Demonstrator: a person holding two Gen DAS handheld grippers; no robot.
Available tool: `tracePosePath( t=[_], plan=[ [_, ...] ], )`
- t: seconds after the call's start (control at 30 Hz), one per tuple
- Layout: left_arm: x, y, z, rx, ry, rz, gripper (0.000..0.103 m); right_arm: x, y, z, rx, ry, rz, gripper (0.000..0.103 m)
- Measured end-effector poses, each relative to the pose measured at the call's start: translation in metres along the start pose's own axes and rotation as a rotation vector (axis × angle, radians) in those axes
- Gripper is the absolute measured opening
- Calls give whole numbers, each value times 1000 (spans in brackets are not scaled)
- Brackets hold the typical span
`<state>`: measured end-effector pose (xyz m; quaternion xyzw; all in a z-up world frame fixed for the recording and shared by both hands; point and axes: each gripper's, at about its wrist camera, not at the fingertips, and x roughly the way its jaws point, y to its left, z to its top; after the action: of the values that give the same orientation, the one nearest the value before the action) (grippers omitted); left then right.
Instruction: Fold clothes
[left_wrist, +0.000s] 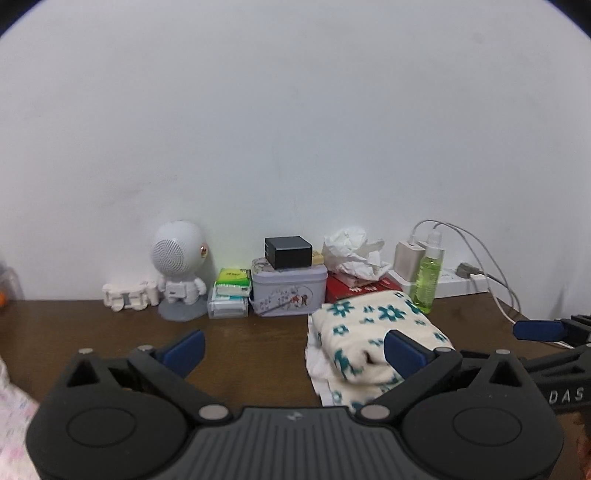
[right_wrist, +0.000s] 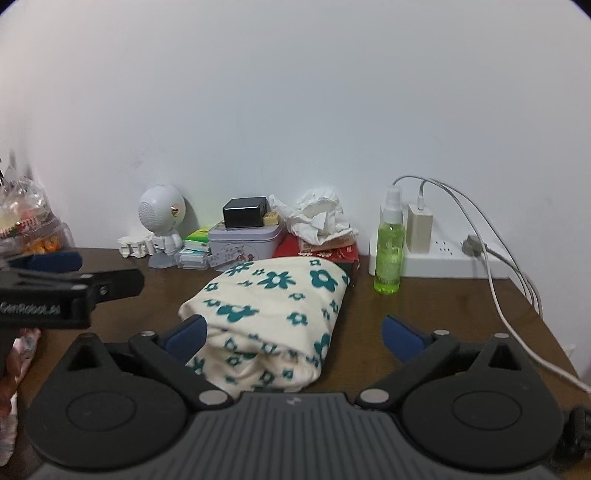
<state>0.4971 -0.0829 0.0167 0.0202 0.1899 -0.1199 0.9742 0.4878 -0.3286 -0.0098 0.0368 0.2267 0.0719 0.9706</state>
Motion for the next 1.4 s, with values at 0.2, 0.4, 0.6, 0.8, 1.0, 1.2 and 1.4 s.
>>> tracePosePath(
  t=[0.2, 0.4, 0.6, 0.8, 1.0, 1.2, 1.4],
  plan=[
    [-49, -1, -26, -33, -4, -14, 103, -35, 8, -21, 41, 7, 14, 103],
    [-100, -4, -56, -63, 4, -17, 103, -84, 26, -48, 50, -1, 28, 103],
    [-155, -4, -77, -97, 10, -12, 103, -137, 44, -70, 40, -33, 33, 103],
    [-225, -4, -97, -76, -16, 6, 103, -204, 53, -90, 115, -52, 129, 103],
    [-290, -15, -119, -44, -10, -10, 103, -265, 68, -117, 140, -64, 92, 103],
    [-336, -23, -140, -39, 46, -34, 103, -315, 90, -144, 99, -52, 32, 103],
    [-376, -27, -160, -67, 65, -6, 103, -352, 121, -170, 23, -67, -19, 103]
  ],
)
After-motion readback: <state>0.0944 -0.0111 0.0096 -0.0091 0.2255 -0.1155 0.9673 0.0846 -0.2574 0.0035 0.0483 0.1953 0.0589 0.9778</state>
